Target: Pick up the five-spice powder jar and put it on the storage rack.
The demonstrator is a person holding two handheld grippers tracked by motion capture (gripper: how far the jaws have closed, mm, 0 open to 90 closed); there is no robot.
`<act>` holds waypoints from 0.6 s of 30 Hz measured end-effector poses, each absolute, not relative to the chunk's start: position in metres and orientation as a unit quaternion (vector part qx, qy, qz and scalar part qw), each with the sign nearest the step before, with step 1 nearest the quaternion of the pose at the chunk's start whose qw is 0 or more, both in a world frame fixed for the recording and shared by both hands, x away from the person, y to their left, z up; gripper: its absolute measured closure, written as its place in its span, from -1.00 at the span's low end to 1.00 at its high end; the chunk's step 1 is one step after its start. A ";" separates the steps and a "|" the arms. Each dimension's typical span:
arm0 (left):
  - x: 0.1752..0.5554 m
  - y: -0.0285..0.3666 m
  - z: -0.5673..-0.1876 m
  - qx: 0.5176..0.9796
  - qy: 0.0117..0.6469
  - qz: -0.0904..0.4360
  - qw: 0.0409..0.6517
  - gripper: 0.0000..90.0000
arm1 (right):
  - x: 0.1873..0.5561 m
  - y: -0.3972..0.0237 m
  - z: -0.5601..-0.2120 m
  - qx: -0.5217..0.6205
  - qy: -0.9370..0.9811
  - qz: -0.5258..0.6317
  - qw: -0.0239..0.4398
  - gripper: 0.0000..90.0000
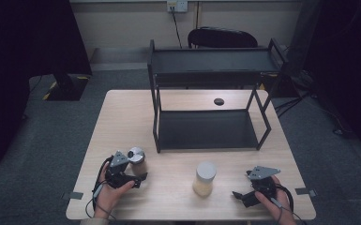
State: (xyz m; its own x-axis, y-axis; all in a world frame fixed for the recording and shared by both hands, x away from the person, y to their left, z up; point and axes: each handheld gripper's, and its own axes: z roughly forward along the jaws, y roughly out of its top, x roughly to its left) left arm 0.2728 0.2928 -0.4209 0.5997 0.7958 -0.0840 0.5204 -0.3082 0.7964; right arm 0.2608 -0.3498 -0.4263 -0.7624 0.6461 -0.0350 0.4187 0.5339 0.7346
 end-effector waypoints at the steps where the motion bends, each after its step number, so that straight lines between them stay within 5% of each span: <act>1: 0.274 0.293 -0.421 0.791 0.416 0.165 0.418 -0.90 | 0.261 -0.350 -0.426 0.309 0.862 0.371 0.153 -1.00; 18: 0.287 0.286 -0.422 0.791 0.408 0.178 0.419 -0.38 | 0.261 -0.350 -0.426 0.309 0.862 0.371 0.153 -1.00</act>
State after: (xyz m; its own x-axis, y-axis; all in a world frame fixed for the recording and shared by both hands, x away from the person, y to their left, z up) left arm 0.2870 0.2861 -0.4222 0.6042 0.7946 -0.0597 0.4956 -0.3161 0.8090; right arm 0.2607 -0.3498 -0.4264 -0.7624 0.6462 -0.0351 0.4187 0.5338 0.7347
